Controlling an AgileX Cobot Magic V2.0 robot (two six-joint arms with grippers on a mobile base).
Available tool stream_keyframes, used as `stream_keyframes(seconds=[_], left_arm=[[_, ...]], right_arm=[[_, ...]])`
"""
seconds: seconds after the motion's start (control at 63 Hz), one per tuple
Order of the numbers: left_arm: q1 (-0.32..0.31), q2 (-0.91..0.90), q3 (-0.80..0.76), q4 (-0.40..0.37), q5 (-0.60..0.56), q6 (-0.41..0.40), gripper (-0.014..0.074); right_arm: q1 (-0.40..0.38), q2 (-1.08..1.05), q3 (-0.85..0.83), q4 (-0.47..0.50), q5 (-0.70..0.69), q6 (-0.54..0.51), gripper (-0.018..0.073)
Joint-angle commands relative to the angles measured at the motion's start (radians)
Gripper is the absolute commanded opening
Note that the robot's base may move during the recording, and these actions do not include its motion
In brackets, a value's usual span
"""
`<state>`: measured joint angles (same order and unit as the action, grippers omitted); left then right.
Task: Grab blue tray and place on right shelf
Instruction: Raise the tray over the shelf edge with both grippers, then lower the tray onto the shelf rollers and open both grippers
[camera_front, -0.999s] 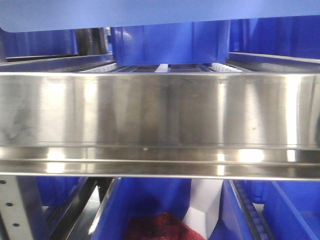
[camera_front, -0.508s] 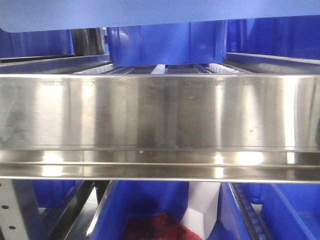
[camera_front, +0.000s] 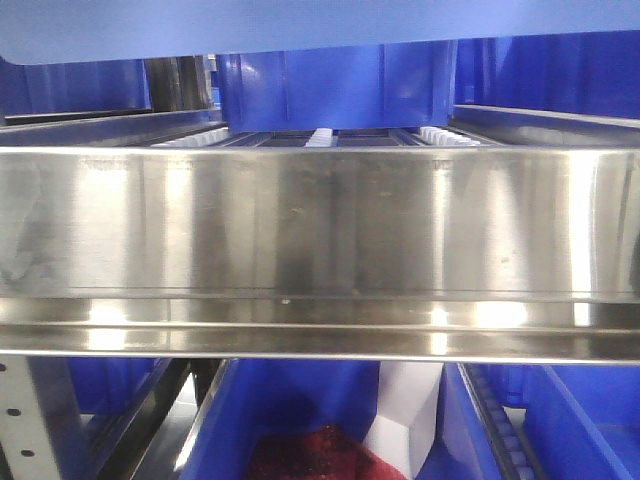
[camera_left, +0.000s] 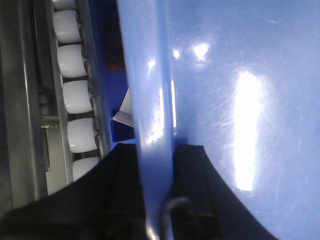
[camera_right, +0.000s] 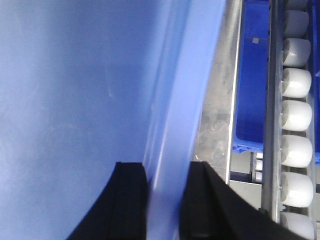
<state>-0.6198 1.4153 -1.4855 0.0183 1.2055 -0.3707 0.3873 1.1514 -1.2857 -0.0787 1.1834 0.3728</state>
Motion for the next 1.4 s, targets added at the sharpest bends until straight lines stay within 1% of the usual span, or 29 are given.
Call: stream_keyframes(seconds=[0.0, 0.143, 0.254, 0.365, 0.508, 0.619, 0.777, 0.999, 1.094, 1.174, 1.237, 1.253, 1.269, 1.285, 1.38], left_arm=[[-0.001, -0.029, -0.02, 0.061, 0.083, 0.033, -0.0048], [-0.001, -0.029, -0.02, 0.059, 0.074, 0.033, -0.0048], [0.006, -0.029, -0.022, 0.078, 0.028, 0.033, -0.0048], [0.05, -0.022, -0.024, 0.074, -0.043, 0.033, -0.0048], [0.115, 0.03, -0.051, 0.064, -0.068, 0.037, -0.0048], [0.148, 0.091, -0.08, 0.041, -0.085, 0.041, -0.0048], [0.153, 0.166, -0.118, 0.025, -0.099, 0.041, -0.0048], [0.153, 0.218, -0.121, 0.015, -0.099, 0.041, -0.0046], [0.153, 0.22, -0.121, 0.015, -0.099, 0.041, -0.0017], [0.153, 0.22, -0.121, 0.013, -0.099, 0.046, 0.0063], [0.153, 0.22, -0.121, 0.003, -0.099, 0.077, 0.018], [0.153, 0.22, -0.121, 0.0, -0.099, 0.08, 0.0195], [0.153, 0.22, -0.121, -0.001, -0.101, 0.087, 0.0226], [0.153, 0.22, -0.121, -0.002, -0.103, 0.091, 0.0275], [0.153, 0.22, -0.121, -0.002, -0.102, 0.091, 0.0459]], right_arm=[[-0.002, -0.022, -0.026, -0.063, -0.046, -0.028, 0.0056], [-0.002, -0.022, -0.026, -0.063, -0.055, -0.028, 0.0056], [-0.002, -0.015, -0.034, -0.045, -0.096, -0.028, 0.0056], [-0.002, 0.037, -0.086, -0.022, -0.101, -0.028, 0.0056], [-0.002, 0.146, -0.158, -0.023, -0.099, -0.028, 0.0056], [-0.002, 0.217, -0.181, -0.024, -0.112, -0.028, 0.0056], [-0.002, 0.296, -0.182, -0.038, -0.123, -0.028, 0.0056], [-0.002, 0.355, -0.182, -0.059, -0.131, -0.028, 0.0056], [-0.002, 0.36, -0.182, -0.062, -0.133, -0.028, 0.0067], [-0.002, 0.361, -0.182, -0.063, -0.133, -0.028, 0.0142], [-0.002, 0.361, -0.182, -0.068, -0.133, -0.028, 0.0272], [-0.002, 0.361, -0.182, -0.07, -0.131, -0.028, 0.0308], [-0.002, 0.361, -0.182, -0.071, -0.131, -0.028, 0.0345], [-0.002, 0.361, -0.182, -0.072, -0.131, -0.028, 0.0384], [-0.002, 0.361, -0.182, -0.074, -0.122, -0.027, 0.0606]])
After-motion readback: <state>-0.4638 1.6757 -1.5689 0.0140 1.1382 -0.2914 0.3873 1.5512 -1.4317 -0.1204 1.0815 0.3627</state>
